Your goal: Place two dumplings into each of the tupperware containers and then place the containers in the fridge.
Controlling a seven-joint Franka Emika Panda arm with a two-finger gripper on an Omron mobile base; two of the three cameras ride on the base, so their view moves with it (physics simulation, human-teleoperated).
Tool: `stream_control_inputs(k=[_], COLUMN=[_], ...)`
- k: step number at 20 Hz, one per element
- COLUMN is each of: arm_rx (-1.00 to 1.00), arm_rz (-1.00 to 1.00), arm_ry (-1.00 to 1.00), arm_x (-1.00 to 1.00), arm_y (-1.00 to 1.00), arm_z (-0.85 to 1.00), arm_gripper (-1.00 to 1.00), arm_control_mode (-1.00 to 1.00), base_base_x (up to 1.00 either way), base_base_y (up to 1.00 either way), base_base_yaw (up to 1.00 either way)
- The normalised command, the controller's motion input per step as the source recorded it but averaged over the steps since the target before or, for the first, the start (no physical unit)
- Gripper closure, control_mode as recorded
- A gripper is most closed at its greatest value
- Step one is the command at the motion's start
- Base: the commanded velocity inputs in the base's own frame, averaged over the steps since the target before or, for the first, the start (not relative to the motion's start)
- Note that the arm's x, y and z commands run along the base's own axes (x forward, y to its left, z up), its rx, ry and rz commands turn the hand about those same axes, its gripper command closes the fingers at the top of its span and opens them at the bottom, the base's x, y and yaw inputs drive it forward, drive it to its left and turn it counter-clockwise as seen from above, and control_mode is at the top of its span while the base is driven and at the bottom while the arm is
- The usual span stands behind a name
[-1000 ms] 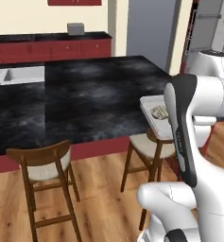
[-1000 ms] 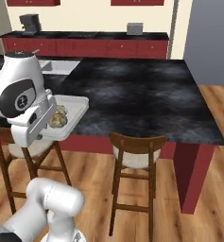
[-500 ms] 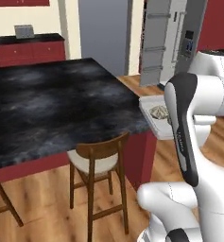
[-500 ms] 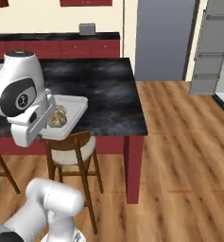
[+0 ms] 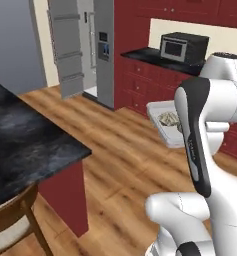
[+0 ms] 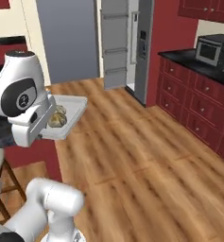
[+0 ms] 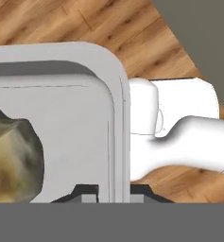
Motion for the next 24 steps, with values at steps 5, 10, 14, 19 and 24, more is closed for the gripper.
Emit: stream_control_inputs(k=[5,10,14,19,24], arm_rx=[0.0,0.0,0.0,0.0,0.0], arm_rz=[0.0,0.0,0.0,0.0,0.0], arm_ry=[0.0,0.0,0.0,0.0,0.0], arm_x=[0.0,0.0,0.0,0.0,0.0], arm_y=[0.0,0.0,0.0,0.0,0.0], arm_z=[0.0,0.0,0.0,0.0,0.0], arm_gripper=[1.0,1.0,1.0,1.0,1.0], arm_control_mode=[1.0,1.0,1.0,1.0,1.0], base_base_x=[0.98,1.0,1.0,1.0,1.0], base_base_y=[-0.2,-0.05,-0.55,-0.16,0.08], base_base_yaw=[-0.2,0.21,0.28,0.23,0.14])
